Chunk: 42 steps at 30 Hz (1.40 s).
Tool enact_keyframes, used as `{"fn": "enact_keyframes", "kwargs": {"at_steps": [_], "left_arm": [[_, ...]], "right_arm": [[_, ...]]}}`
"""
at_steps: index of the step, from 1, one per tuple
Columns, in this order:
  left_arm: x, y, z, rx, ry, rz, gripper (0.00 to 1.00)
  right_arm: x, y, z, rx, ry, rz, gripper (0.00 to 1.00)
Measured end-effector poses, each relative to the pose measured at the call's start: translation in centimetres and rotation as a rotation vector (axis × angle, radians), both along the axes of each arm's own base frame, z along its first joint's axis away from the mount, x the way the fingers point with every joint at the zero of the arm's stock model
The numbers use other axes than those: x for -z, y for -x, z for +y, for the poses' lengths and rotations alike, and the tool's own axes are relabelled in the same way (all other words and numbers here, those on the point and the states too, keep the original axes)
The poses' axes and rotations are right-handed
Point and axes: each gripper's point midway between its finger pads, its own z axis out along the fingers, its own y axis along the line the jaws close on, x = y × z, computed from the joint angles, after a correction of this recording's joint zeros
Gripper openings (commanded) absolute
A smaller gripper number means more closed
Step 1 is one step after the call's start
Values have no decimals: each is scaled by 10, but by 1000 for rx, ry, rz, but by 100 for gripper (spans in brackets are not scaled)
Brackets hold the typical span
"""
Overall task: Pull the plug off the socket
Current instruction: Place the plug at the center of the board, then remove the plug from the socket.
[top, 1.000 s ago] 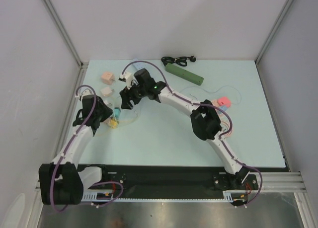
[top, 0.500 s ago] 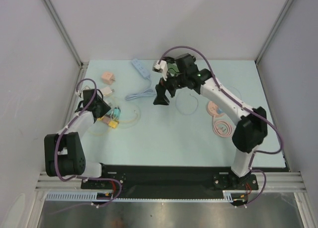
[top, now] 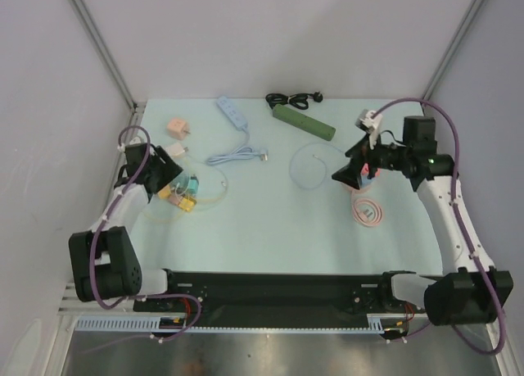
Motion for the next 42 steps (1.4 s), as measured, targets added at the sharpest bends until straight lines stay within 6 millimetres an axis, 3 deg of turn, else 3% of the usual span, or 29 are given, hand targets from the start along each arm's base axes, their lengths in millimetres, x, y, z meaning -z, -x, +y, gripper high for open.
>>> {"fn": "enact_keyframes", "kwargs": {"at_steps": [5, 6, 10, 12, 15, 20, 23, 28, 31, 38, 42], "left_arm": [[-49, 4, -12, 81, 2, -148, 83], [-61, 8, -16, 105, 2, -190, 89], [-112, 28, -38, 214, 13, -383, 99], [-127, 36, -50, 267, 25, -445, 99], [-133, 46, -76, 373, 52, -483, 99], [-133, 66, -144, 616, 104, -496, 100], [-137, 83, -197, 806, 113, -535, 100], [-126, 105, -279, 1088, 54, -542, 100], [-121, 99, -327, 1203, -1, -527, 100], [-121, 63, -438, 1373, -78, -545, 99], [-108, 47, -496, 1450, -110, -530, 99]], "right_arm": [[10, 8, -51, 152, -53, -2, 100], [15, 11, -56, 173, -64, -2, 100], [28, 11, -84, 286, -83, 17, 100], [31, 9, -96, 336, -89, 21, 100], [33, 5, -111, 389, -94, 22, 100], [36, 0, -128, 452, -99, 32, 100], [39, -3, -138, 497, -112, 49, 100], [42, -5, -161, 590, -146, 69, 100], [42, -4, -171, 633, -170, 79, 100], [41, -5, -182, 681, -203, 93, 100], [42, -7, -189, 707, -217, 107, 100]]}}
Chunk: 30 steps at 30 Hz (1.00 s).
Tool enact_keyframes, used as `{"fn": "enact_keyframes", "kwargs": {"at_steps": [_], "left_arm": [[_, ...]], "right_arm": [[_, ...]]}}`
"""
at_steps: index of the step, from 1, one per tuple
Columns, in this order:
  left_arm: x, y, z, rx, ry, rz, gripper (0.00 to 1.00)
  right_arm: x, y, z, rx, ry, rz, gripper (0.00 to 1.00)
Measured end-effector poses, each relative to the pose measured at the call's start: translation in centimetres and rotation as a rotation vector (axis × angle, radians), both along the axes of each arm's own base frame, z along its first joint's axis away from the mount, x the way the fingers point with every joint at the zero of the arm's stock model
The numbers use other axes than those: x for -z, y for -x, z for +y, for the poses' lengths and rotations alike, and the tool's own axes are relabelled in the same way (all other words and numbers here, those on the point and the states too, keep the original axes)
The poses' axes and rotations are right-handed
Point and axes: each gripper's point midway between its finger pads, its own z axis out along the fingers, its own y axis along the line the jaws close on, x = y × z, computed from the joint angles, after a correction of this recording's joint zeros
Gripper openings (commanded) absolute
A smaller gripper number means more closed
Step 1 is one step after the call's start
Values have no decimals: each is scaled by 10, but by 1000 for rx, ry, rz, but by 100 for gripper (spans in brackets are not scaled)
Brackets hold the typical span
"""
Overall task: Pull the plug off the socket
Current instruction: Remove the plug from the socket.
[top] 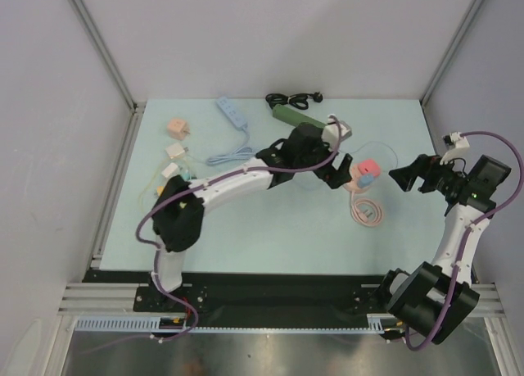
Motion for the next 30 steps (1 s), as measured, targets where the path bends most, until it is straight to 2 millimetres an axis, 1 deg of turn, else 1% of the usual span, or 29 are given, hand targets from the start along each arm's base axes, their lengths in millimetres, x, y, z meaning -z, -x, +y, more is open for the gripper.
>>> {"fn": "enact_keyframes", "kwargs": {"at_steps": [1, 3, 5, 7, 8, 13, 17, 19, 23, 27, 30], "left_arm": [[7, -2, -14, 17, -18, 3, 100], [20, -3, -34, 42, -40, 7, 100], [37, -1, -50, 66, -69, 21, 99], [52, 0, -60, 78, -92, 36, 97], [63, 1, -66, 83, -112, 52, 97], [87, -11, -92, 59, -118, 80, 94], [103, -23, -103, 17, -112, 101, 90], [112, -28, -106, -11, -117, 108, 89], [127, -36, -108, -49, -126, 117, 83], [135, -42, -113, -67, -119, 123, 81], [137, -44, -116, -75, -112, 120, 78]], "right_arm": [[0, 0, -2, 6, -5, 3, 100], [1, 0, -5, 19, -9, 5, 100], [1, -1, -7, 28, -14, 8, 100], [2, -1, -10, 35, -18, 11, 100], [3, -2, -10, 37, -23, 15, 100], [5, -3, -12, 41, -34, 26, 100], [5, -3, -12, 42, -34, 26, 100], [5, -3, -12, 43, -34, 26, 100], [5, -3, -13, 43, -34, 25, 100], [5, -3, -13, 43, -35, 26, 100], [6, -3, -13, 44, -36, 28, 100]]}}
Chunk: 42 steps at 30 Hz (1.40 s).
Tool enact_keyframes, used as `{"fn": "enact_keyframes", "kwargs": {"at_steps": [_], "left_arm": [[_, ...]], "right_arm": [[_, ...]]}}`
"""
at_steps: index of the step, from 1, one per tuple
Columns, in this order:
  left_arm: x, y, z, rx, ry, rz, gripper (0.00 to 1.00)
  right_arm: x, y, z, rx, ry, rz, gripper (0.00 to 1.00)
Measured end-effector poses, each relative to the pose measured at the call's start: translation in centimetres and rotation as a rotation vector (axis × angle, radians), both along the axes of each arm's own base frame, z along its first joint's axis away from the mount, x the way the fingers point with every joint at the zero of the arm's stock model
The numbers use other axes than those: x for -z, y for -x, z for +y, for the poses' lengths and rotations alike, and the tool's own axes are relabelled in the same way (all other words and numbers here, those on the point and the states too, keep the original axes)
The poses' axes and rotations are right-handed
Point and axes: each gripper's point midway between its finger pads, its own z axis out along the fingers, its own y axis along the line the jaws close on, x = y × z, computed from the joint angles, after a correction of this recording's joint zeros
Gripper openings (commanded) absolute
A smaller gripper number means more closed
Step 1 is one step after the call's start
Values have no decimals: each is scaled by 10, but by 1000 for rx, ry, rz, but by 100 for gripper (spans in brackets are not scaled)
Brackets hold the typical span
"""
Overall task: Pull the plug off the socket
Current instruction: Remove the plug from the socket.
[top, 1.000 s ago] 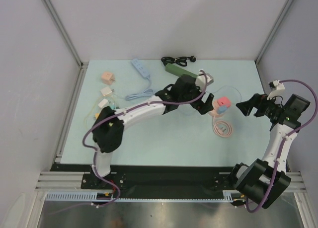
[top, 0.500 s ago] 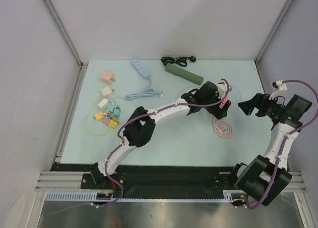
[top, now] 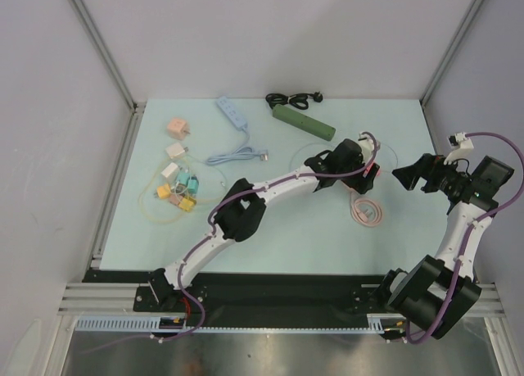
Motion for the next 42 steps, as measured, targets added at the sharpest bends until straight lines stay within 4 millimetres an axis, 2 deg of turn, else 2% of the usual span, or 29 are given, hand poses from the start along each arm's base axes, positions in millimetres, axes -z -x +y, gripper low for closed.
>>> {"fn": "enact_keyframes", "kwargs": {"at_steps": [10, 19, 21, 22, 23, 29, 33, 35, 37, 42], "left_arm": [[-7, -4, -13, -9, 36, -40, 55], [1, -3, -18, -11, 29, -57, 50], [4, -2, -19, -9, 26, -53, 31], [4, -4, -18, -9, 20, -63, 8], [3, -4, -18, -4, 18, -73, 0], [2, -4, -13, -4, 7, -113, 0], [-2, 14, 11, -5, -27, -105, 0], [-11, 23, 26, -20, -29, -94, 0], [-29, 31, 41, -46, 6, -89, 0], [-92, 42, 77, -153, 169, -48, 0]], "right_arm": [[2, -1, -1, 0, -5, 6, 100], [3, -1, -3, 3, -16, 10, 100], [4, 0, -4, 6, -18, 11, 100], [4, 0, -5, 7, -20, 11, 100], [4, -1, -5, 7, -22, 12, 100], [6, -1, -6, 11, -27, 18, 100], [7, -1, -5, 8, -31, 18, 100], [7, 0, -4, 2, -39, 18, 100], [7, 0, -2, -5, -51, 18, 100], [9, -1, 10, -55, -86, 27, 100]]}}
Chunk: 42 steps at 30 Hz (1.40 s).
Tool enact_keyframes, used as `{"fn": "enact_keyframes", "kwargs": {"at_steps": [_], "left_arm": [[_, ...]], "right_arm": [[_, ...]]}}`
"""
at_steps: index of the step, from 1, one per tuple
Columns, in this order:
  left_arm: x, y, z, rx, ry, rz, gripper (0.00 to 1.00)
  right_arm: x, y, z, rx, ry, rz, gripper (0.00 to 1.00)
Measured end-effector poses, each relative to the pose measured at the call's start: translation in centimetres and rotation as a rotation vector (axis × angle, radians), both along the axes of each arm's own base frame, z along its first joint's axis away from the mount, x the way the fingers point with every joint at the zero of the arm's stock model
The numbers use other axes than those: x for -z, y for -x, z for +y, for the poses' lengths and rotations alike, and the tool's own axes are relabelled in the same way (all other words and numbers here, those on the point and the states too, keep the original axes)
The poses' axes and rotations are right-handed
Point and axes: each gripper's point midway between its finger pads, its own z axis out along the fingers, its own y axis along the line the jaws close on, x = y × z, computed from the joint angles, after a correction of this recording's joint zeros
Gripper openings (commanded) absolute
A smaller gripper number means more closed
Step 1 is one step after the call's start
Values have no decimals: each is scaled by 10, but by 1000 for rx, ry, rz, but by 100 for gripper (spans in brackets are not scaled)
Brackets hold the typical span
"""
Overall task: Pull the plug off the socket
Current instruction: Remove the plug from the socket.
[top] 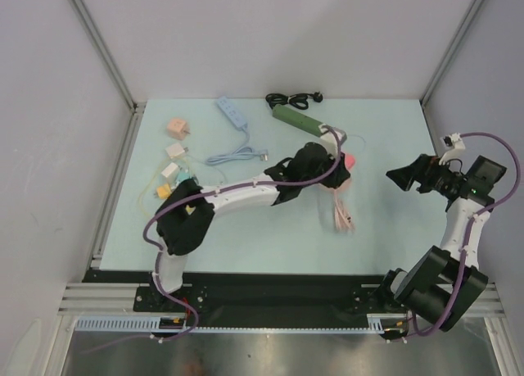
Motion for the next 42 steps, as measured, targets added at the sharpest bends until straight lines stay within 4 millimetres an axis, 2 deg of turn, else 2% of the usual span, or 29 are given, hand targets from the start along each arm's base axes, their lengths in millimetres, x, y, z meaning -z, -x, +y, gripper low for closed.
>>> {"fn": "enact_keyframes", "kwargs": {"at_steps": [4, 6, 10, 17, 22, 34, 37, 42], "left_arm": [[-40, -14, 28, -129, 152, 45, 0], [-49, -23, 38, -199, 213, 74, 0], [-49, -36, 48, -317, 292, 146, 0], [-45, -36, 49, -436, 412, 295, 0], [-54, -38, 47, -495, 504, 350, 0], [-38, -34, 32, -540, 532, 409, 0], [-37, -34, 27, -548, 534, 408, 0], [-46, -41, 23, -566, 555, 390, 0]], "right_arm": [[6, -3, 25, -95, -35, 21, 100], [9, -3, 42, -157, -55, 32, 99], [12, 0, 73, -270, -94, 51, 99], [26, 1, 117, -347, -133, 123, 100], [41, -10, 131, -262, -117, 196, 100], [37, -24, 150, -195, -109, 201, 99], [43, -25, 155, -183, -101, 223, 97], [60, -27, 161, -171, -85, 276, 93]]}}
